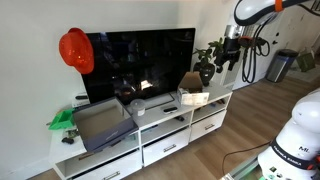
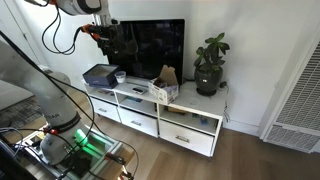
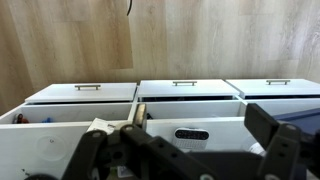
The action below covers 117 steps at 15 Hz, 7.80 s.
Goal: Turn the white object clockwise on the tv stand
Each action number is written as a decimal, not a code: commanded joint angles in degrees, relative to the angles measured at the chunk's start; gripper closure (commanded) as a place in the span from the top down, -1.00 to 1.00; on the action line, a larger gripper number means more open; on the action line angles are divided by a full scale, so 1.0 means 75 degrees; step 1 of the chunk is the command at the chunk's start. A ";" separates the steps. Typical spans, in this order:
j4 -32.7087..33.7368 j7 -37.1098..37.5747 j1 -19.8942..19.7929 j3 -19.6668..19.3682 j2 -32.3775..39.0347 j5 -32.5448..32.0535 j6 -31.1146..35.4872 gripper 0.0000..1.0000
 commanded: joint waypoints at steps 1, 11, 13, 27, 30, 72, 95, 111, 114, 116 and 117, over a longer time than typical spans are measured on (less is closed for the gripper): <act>0.0015 -0.0015 -0.0029 0.0023 0.0003 0.0013 -0.0018 1.00; 0.0015 -0.0015 -0.0029 0.0023 0.0003 0.0013 -0.0018 1.00; 0.0003 -0.0106 -0.0070 0.0108 0.0163 -0.0292 0.0252 1.00; 0.0520 -0.2719 0.0388 0.0473 0.4892 -0.2692 0.6069 1.00; 0.0326 -0.2825 0.0374 0.0490 0.4852 -0.2375 0.6364 1.00; 0.6052 -0.7569 0.0630 0.0502 1.1215 -0.2230 0.5752 1.00; 0.7749 -0.7079 0.0729 0.0384 1.2797 -0.3183 0.6225 1.00; 0.8805 -0.7523 0.0162 0.1154 1.3351 -0.2213 0.4984 1.00; 0.9148 -0.6235 0.0591 0.0673 1.3360 -0.2079 0.4419 1.00; 0.9302 -0.5324 0.0814 0.0428 1.3422 -0.2137 0.4348 1.00; 0.9363 -0.4868 0.0908 0.0336 1.3447 -0.2165 0.4311 1.00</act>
